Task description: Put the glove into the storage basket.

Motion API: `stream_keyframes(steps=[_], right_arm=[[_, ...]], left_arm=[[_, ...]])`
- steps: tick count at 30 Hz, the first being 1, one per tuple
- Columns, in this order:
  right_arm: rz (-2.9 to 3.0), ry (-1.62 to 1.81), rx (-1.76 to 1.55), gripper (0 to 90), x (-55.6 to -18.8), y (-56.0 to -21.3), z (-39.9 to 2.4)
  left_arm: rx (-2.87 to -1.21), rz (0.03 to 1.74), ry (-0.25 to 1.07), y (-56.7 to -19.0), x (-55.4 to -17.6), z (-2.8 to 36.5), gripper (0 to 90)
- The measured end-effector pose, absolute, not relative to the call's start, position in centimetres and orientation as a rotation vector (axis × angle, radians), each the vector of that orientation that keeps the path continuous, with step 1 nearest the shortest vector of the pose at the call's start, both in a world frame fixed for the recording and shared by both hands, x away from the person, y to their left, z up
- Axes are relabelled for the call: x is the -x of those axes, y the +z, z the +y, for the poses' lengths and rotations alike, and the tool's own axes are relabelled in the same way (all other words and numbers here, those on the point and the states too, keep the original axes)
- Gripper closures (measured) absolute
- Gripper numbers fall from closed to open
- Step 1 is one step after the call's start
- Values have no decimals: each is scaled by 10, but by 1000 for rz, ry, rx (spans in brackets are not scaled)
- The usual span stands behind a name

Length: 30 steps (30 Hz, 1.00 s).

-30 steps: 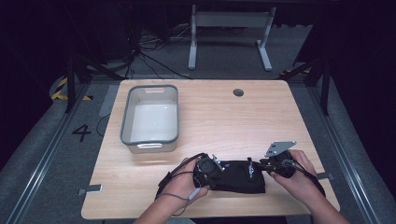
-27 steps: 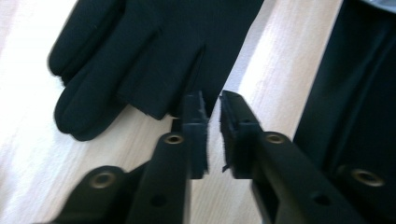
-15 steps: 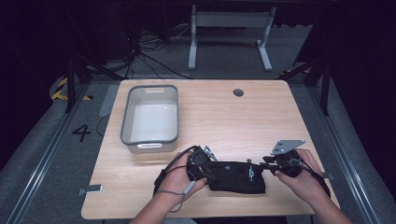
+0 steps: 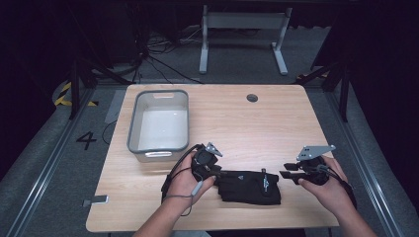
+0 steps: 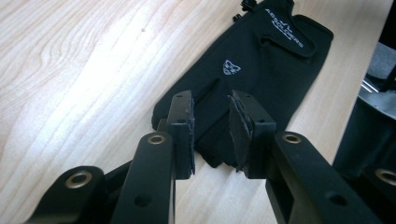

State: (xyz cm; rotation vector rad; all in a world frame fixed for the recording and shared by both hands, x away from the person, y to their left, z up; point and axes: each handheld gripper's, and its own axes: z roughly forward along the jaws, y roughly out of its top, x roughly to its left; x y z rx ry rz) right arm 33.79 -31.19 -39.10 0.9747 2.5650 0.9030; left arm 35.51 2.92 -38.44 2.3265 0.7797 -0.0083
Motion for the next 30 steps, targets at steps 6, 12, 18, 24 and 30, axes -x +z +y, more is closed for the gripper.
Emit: stream_keyframes(steps=[6,12,18,24,30], right_arm=[[2608,941,-1008,658,-334,-391,-312],[2619,944,-1026,657,-335,-392,-314],[2606,944,-1062,644,-338,-392,-324],[2594,957,-1085,635,-340,-391,-330],[2590,993,-1096,624,-340,-390,-334]], left_arm=[[-2318,746,0,-387,-355,22,707],[-2321,710,-16,-390,-357,13,698],[-2337,670,-36,-391,-360,1,665],[-2365,603,-56,-392,-362,-19,648],[-2402,446,-114,-397,-363,-40,574]])
